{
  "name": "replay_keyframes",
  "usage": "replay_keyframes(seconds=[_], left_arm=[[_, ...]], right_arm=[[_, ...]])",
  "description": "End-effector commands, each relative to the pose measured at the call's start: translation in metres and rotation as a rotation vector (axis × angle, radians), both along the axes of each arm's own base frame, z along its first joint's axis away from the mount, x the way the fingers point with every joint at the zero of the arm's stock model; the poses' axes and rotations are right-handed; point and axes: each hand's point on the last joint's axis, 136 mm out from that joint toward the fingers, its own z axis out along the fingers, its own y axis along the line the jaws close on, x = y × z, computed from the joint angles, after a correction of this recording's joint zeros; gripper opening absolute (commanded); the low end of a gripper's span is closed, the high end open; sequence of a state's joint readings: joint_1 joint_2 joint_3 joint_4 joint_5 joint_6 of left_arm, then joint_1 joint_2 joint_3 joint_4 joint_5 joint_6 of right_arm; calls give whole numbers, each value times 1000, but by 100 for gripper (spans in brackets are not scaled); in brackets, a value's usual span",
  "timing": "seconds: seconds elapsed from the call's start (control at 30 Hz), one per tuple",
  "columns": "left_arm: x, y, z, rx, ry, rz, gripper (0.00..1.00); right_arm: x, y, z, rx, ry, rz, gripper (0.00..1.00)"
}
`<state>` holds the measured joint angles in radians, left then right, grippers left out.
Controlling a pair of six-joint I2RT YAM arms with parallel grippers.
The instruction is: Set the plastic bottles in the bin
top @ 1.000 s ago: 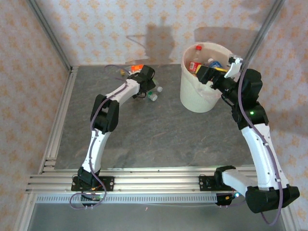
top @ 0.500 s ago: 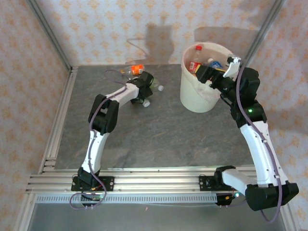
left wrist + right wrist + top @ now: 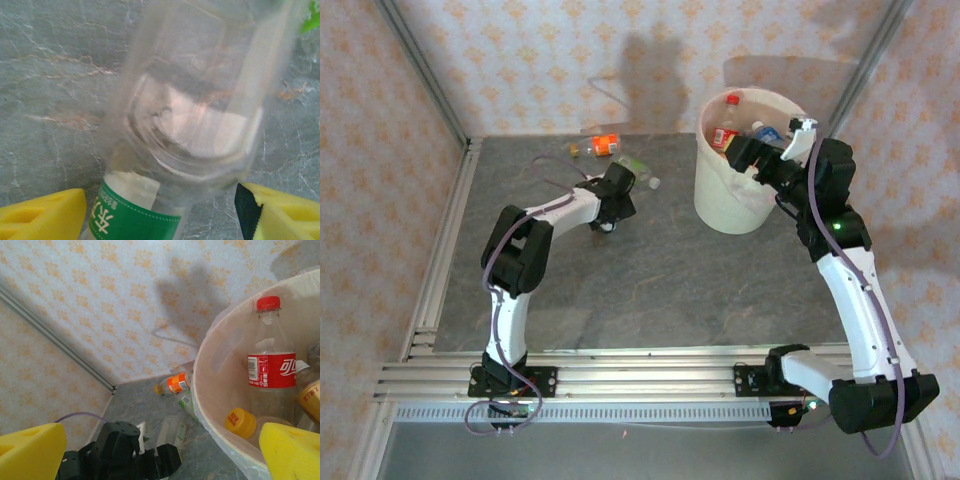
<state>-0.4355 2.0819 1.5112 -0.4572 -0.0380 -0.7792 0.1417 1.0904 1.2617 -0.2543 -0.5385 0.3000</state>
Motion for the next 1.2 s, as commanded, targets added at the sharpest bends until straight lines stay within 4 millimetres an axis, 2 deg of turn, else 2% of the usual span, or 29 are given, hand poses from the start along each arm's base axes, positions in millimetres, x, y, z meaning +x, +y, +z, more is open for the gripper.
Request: replay_keyframes(seconds=[0.0, 0.13, 0.27, 0.4, 0.5, 0.77, 0.93, 1.03, 1.17], left_arm=[[0, -4, -15, 12, 23, -43, 79], [4, -16, -27, -25, 41, -79, 73], [6, -24, -26, -24, 32, -103, 65], [4, -20, -20, 5, 19, -112, 58], [0, -17, -16, 9, 5, -126, 49], [-12, -11, -6, 20, -30, -165, 36], [-20, -10, 2, 7, -56, -175, 27], [-24, -15, 17, -34, -89, -202, 22], [-32, -19, 72, -108, -202, -209, 22]], right_arm=[[0, 0, 6, 9, -8, -9, 99], [-2, -1, 4, 1, 1, -14, 99], [-4, -3, 1, -11, 8, -20, 99], [-3, -3, 0, -6, 11, -23, 99], [-2, 1, -1, 8, 11, -2, 99], [-2, 16, -2, 25, 11, 79, 99], [-1, 19, -3, 32, 10, 85, 99], [0, 17, -2, 53, 13, 63, 99], [-1, 19, 8, 126, -38, 41, 99]])
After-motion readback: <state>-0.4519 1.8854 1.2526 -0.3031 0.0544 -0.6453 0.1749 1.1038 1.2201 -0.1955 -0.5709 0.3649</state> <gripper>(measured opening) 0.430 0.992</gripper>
